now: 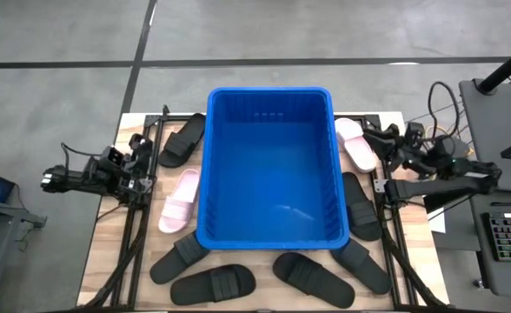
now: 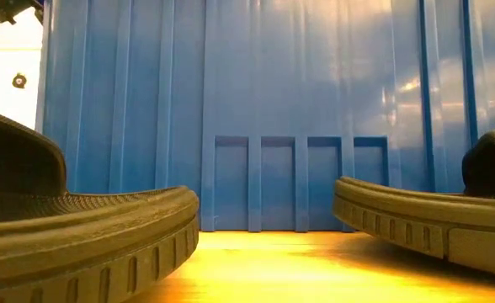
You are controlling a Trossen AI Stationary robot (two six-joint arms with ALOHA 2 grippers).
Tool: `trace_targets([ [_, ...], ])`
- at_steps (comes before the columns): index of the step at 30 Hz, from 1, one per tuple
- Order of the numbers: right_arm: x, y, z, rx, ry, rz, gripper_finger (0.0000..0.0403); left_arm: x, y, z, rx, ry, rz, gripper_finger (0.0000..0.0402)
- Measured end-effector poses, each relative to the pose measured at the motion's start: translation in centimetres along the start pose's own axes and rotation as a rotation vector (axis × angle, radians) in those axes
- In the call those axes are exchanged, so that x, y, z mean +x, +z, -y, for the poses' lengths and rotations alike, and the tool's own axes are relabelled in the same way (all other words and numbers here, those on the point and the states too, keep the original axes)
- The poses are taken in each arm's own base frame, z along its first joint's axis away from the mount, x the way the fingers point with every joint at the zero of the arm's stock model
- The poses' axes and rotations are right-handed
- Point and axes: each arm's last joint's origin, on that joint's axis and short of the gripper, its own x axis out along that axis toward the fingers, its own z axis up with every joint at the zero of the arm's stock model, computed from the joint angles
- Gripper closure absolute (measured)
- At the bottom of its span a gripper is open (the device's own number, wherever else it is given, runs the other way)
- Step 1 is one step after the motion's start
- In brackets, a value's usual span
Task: Pick and place slides into bin
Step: Put the black slide into the blue bin
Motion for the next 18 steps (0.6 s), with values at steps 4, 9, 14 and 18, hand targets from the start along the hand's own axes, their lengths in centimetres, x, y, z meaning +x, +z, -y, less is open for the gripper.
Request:
trace_targets([
  [4,0.4,1.2,-0.9,-0.008,-0.046,-0.076,0.0224,1.3,0.8,0.4,-0.102,0.01,0.001,0.0188],
  [9,1.0,2.8,-2.0,0.044,-0.056,-0.097,0.0219,3.4,2.1,1.2,-0.118,0.003,0.011,0.0185],
  [14,1.5,4.6,-3.8,0.064,0.08,-0.148,0.0219,6.0,3.4,2.3,-0.119,-0.068,0.015,0.0185],
  [18,2.0,5.9,-5.3,0.07,0.221,-0.236,0.0219,7.8,3.8,3.0,-0.106,-0.105,-0.006,0.0185],
])
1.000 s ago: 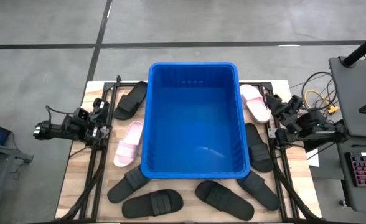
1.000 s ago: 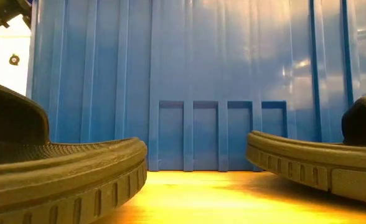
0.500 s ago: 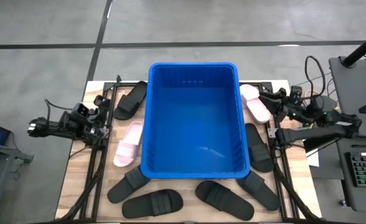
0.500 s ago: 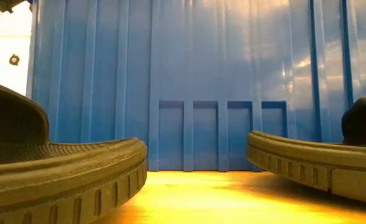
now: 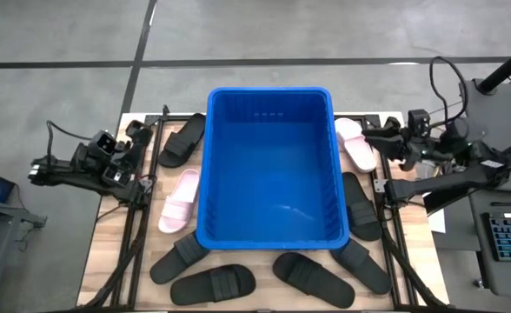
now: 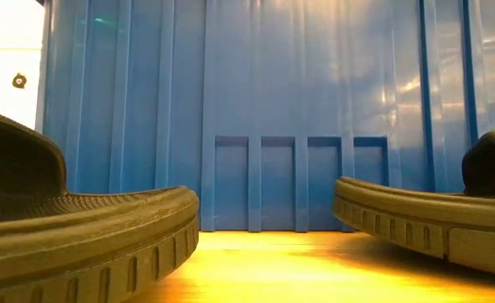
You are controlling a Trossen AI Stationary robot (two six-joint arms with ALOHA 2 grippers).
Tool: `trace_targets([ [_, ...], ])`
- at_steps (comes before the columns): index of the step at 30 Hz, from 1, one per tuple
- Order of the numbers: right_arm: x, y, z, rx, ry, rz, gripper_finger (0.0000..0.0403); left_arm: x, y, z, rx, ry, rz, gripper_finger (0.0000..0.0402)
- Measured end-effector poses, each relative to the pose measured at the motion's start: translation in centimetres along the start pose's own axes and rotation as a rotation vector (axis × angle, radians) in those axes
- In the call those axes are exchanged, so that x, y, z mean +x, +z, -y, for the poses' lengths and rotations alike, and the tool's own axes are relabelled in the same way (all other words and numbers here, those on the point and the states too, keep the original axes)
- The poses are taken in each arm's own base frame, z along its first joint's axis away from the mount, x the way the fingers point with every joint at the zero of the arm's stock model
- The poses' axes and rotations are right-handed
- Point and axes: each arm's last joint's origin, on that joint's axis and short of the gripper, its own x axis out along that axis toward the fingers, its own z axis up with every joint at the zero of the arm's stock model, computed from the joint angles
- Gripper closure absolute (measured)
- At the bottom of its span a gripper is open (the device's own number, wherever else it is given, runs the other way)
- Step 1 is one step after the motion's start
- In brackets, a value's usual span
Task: Pick and place slides into bin
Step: Put the black slide into the blue bin
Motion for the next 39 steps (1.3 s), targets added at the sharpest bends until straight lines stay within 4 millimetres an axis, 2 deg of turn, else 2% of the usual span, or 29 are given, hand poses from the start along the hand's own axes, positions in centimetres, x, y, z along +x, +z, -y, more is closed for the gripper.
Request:
trace_targets([
  [3,0.5,0.6,-0.8,0.031,0.028,-0.076,0.0219,0.9,-0.2,0.2,0.056,0.007,-0.019,0.0185],
  [7,1.0,0.7,-1.1,0.199,-0.045,-0.216,0.0224,1.4,-0.4,0.2,0.084,0.008,-0.03,0.0185],
  [10,1.3,0.8,-1.3,0.256,-0.072,-0.3,0.0227,1.4,-0.5,0.2,0.084,0.009,-0.032,0.0185],
  [21,2.9,1.8,-3.2,0.426,0.068,-0.494,0.0227,1.3,-0.4,0.2,0.081,0.011,-0.03,0.0185],
  [25,3.8,1.3,-3.3,0.517,0.067,-0.567,0.0227,1.4,-0.5,0.1,0.082,0.039,-0.029,0.0185],
  [31,4.9,-0.2,-3.7,0.646,0.062,-0.764,0.0227,1.1,-0.8,0.0,0.089,0.059,-0.038,0.0185],
  [39,4.5,-1.7,-4.8,0.788,0.011,-0.966,0.0227,1.1,-0.9,-0.1,0.085,0.067,-0.043,0.0185],
])
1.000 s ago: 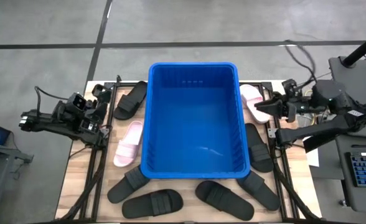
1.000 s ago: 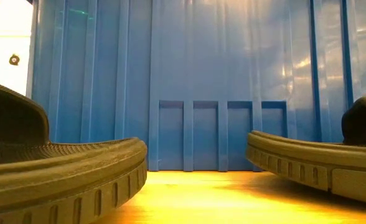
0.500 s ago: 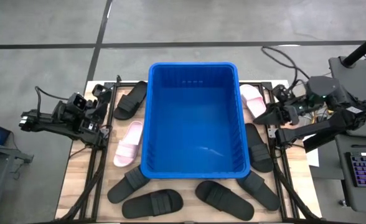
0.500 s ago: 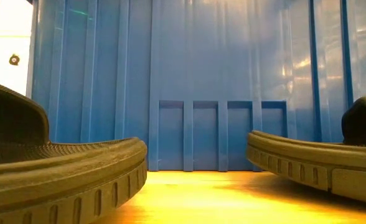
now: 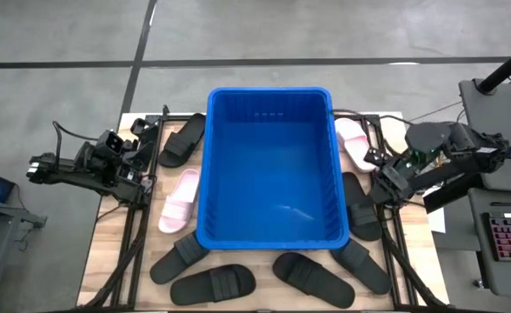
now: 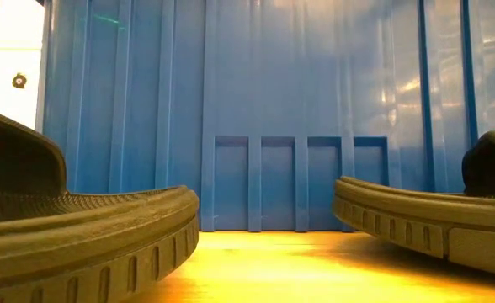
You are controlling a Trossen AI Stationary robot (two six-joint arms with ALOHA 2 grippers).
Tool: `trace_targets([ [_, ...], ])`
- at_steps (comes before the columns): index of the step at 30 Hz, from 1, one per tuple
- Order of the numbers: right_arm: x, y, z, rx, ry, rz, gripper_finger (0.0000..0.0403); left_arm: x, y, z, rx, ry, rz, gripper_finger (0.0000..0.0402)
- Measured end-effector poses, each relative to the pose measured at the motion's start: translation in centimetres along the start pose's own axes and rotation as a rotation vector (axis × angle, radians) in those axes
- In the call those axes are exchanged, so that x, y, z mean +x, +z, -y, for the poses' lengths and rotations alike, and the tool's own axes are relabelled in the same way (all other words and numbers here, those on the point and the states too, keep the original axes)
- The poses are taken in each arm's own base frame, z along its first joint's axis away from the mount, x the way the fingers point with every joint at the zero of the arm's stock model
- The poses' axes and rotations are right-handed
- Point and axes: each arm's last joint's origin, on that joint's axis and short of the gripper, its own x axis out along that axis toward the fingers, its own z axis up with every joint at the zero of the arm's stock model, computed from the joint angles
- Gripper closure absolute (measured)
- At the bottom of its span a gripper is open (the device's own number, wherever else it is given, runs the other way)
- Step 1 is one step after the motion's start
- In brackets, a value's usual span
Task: Pick and place slides into bin
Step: Put the black slide into the blue bin
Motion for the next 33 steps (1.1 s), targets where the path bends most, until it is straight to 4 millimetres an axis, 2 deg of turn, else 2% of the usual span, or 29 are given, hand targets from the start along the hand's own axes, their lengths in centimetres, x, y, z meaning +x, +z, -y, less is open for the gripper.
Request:
trace_targets([
  [5,0.5,-1.5,0.8,0.088,-0.104,-0.097,0.0227,0.1,-0.2,-0.1,0.0,0.031,-0.007,0.0185],
  [10,1.5,-3.0,1.4,0.213,-0.228,-0.197,0.0227,0.1,-0.3,-0.2,-0.098,0.059,-0.006,0.0185],
  [17,3.4,-4.7,1.7,0.195,-0.349,-0.277,0.0227,0.1,-0.5,-0.2,-0.098,0.062,-0.024,0.0185],
  [20,4.2,-5.2,2.1,0.191,-0.416,-0.247,0.0227,0.1,-0.9,-0.2,-0.087,0.067,-0.063,0.0185],
  [25,5.7,-6.3,2.6,0.317,-0.521,-0.109,0.0227,0.1,-1.1,-0.3,-0.078,0.095,-0.079,0.0185],
  [33,9.3,-10.0,3.2,0.486,-0.59,0.076,0.0232,0.1,-1.0,-0.3,-0.079,0.097,-0.076,0.0185],
])
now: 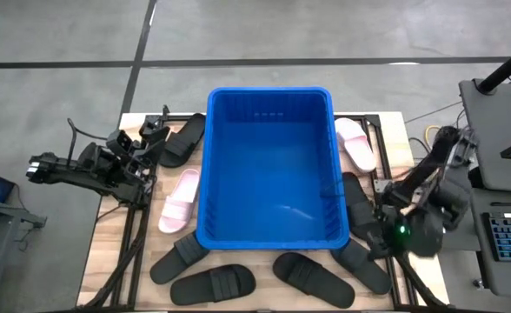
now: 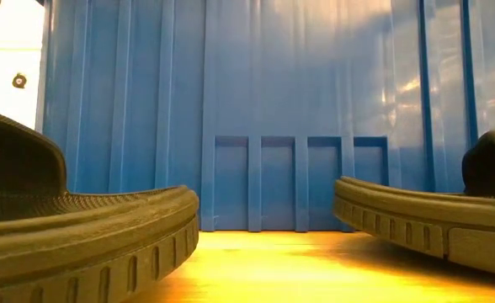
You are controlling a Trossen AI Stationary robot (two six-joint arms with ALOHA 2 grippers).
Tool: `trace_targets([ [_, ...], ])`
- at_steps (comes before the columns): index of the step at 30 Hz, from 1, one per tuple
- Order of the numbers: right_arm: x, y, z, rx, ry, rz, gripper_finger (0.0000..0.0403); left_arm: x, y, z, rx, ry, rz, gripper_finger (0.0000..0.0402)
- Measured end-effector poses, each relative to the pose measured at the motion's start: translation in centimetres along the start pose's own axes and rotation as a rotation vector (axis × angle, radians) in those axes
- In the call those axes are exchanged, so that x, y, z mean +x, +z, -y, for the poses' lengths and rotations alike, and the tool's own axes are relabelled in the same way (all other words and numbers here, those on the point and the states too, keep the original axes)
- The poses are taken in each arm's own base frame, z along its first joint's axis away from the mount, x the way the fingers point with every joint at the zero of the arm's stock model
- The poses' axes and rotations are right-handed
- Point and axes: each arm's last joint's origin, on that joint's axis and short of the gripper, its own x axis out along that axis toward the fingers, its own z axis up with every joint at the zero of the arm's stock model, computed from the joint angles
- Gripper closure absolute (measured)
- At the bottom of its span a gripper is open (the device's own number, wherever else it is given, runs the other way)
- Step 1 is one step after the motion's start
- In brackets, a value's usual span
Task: Pick and place slides into bin
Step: Put the black slide into the blue bin
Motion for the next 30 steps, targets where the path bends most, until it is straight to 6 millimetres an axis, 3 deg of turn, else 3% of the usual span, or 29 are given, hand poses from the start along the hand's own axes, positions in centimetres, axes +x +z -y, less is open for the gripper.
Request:
trace_targets([
  [6,3.8,-1.3,-0.5,0.058,-0.041,0.129,0.025,0.0,0.0,0.0,0.001,0.0,0.0,0.0185],
  [14,7.7,-0.4,-3.0,0.124,-0.075,0.229,0.0275,0.1,-0.2,0.0,0.004,0.002,-0.007,0.0185],
  [20,6.4,-1.5,-4.6,0.079,-0.086,0.196,0.0286,0.1,-0.2,0.0,0.005,0.002,-0.007,0.0185],
  [24,4.4,-2.6,-6.3,-0.16,-0.016,0.184,0.0286,0.1,-0.2,0.0,0.013,0.002,-0.007,0.0185],
  [30,1.3,-3.6,-10.2,-0.614,0.199,0.379,0.0286,0.1,-0.2,0.0,0.013,0.002,-0.008,0.0185],
])
